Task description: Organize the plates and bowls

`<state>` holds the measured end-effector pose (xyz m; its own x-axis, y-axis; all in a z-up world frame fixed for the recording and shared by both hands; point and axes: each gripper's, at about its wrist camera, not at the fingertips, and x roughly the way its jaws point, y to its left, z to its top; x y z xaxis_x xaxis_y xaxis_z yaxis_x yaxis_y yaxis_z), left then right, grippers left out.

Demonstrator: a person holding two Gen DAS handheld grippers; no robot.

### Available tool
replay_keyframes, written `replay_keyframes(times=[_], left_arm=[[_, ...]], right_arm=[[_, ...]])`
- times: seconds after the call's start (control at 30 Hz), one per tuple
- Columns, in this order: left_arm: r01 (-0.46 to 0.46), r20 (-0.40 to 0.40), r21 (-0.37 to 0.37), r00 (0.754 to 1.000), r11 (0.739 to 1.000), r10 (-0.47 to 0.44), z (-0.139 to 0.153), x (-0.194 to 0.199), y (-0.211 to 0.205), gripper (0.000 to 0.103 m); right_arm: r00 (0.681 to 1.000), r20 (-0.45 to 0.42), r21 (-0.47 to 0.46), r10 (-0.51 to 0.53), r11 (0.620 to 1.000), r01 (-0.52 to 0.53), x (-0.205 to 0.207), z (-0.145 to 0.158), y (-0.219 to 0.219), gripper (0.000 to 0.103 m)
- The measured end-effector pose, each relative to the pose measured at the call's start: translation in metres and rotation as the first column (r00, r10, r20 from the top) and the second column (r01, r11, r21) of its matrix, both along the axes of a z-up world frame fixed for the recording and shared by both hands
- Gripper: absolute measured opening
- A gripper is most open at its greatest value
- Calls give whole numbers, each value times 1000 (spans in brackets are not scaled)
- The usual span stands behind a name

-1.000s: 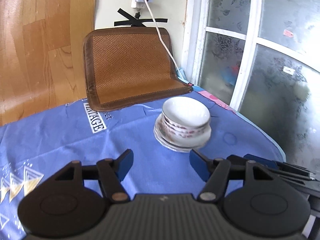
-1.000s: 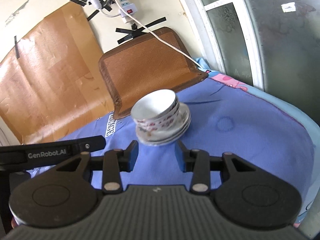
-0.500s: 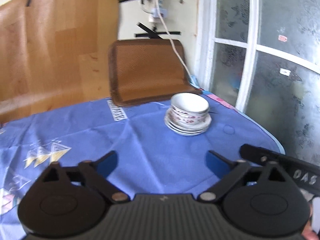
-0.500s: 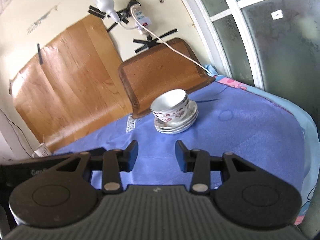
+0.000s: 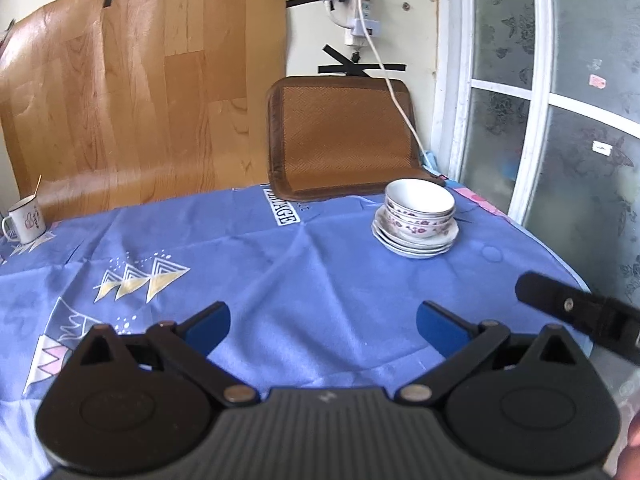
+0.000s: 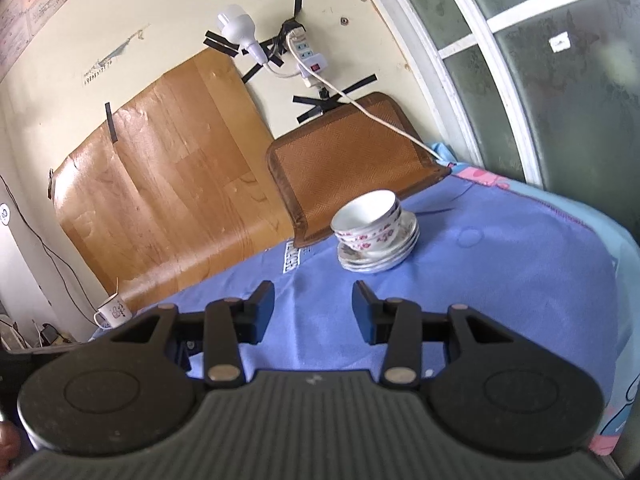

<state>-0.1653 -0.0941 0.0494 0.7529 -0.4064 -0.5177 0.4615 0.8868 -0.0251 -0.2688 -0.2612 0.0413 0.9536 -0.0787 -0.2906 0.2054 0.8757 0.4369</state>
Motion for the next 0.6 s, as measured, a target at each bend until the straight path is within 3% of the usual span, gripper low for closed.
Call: replay_keyframes(times=[0.43,0.6], left_arm=[[-43,72,70,997,997,38,-12,-17,0,103],[-73,77,62,995,995,68,-11,-18,7,103]], right_arm=[[1000,-9,25,15,1000,-14,-1,-6,6,49],[1000,7,28,-2,1000,2,-1,-9,10,54]])
